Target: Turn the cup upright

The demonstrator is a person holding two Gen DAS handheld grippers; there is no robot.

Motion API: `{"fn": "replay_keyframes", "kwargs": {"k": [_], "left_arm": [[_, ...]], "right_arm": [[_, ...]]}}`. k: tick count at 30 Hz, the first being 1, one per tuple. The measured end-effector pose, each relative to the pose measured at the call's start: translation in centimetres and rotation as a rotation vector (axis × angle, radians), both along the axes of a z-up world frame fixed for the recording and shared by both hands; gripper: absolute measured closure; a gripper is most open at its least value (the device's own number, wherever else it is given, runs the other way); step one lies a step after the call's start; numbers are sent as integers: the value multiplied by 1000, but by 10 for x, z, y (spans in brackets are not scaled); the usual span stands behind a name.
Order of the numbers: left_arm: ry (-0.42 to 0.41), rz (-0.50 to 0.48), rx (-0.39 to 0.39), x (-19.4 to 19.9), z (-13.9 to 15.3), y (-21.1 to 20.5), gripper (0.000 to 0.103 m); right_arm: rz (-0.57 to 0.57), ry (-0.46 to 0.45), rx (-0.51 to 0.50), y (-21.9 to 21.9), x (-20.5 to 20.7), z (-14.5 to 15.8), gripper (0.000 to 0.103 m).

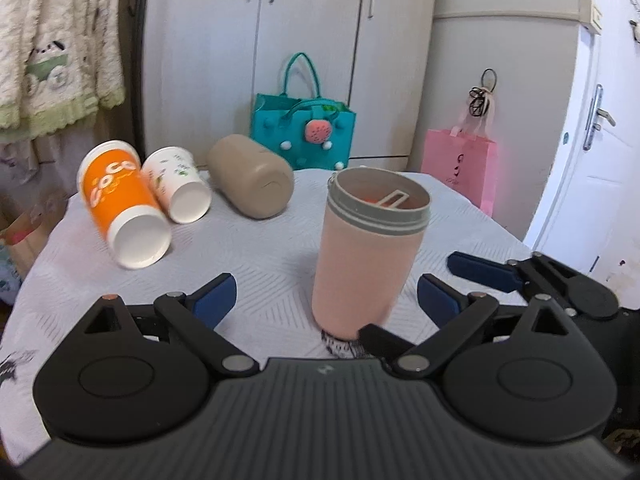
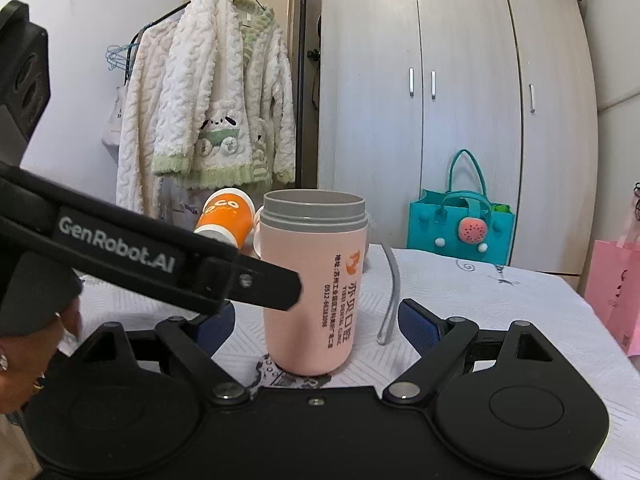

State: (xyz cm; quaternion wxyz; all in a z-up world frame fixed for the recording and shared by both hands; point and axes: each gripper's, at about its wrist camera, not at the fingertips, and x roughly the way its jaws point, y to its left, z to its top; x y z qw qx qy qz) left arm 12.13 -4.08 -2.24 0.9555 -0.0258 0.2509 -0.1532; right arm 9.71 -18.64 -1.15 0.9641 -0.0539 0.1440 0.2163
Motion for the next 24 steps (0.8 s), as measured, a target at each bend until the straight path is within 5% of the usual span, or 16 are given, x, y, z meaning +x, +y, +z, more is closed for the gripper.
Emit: {"fn": "replay_keyframes", "kwargs": {"k": [8,24], "left_arm": [[22,90,43,-35,25,5,0],[46,203,56,-99,67,21,0]], "right_arm": [[-39,-9,-38,-3,-43,33,6],[-211,127,3,-14,-87,83,0]]}}
